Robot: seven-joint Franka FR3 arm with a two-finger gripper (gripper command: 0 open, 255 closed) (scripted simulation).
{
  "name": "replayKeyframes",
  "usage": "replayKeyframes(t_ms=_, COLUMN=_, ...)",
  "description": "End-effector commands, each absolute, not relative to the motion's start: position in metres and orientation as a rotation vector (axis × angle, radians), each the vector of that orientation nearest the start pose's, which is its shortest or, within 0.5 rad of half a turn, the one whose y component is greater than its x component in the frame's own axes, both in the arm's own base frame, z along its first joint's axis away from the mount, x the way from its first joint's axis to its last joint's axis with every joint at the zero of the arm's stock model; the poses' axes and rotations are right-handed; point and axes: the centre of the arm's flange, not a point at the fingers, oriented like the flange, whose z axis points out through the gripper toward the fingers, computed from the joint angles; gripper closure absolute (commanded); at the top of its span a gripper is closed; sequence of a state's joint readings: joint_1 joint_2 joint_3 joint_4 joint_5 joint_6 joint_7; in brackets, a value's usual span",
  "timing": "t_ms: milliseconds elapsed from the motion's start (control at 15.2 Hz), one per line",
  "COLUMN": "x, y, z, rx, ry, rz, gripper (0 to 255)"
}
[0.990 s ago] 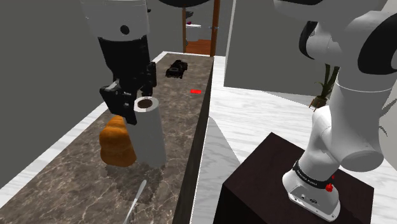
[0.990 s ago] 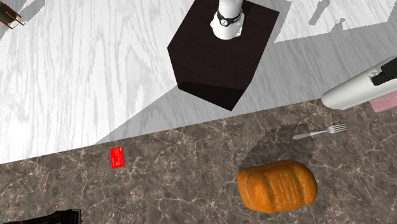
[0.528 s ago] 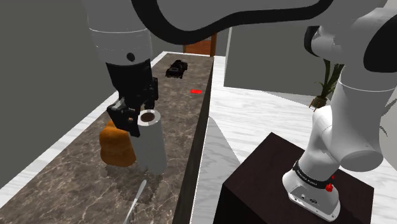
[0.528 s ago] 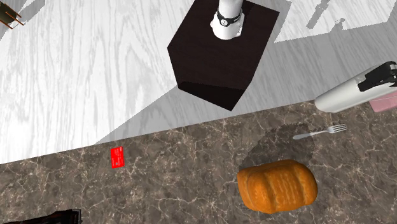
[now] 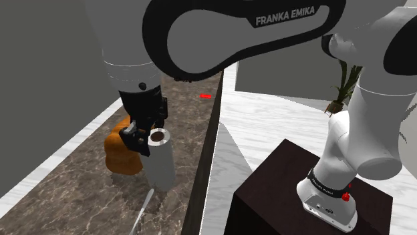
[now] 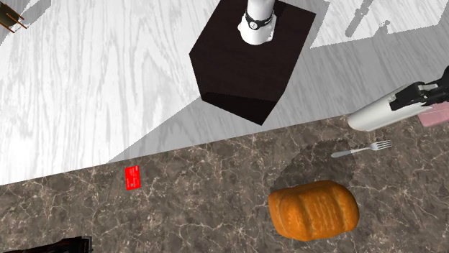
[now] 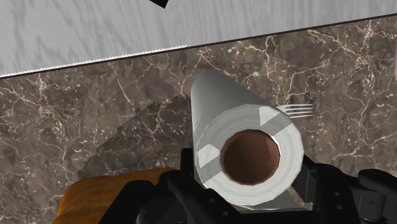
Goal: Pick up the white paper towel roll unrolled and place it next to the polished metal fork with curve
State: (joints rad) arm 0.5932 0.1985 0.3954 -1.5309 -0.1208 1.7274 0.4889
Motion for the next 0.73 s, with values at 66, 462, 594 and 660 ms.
replayKeyframes(t_ms=66, x=0.366, y=0.5, z=0.533, rx=-3.061, ry=-0.798, rz=-0.063, gripper=255)
replayKeyframes(t_ms=462, x=0.366, y=0.5, z=0.502, rx=-3.061, ry=-0.798, rz=-0.063, gripper=255)
replayKeyframes(t_ms=594, x=0.366, y=0.5, z=0.491, rx=-3.061, ry=-0.798, rz=-0.063, gripper=255)
replayKeyframes(t_ms=660, x=0.366, y=0.5, z=0.486, rx=-3.061, ry=-0.798, rz=-0.063, gripper=255)
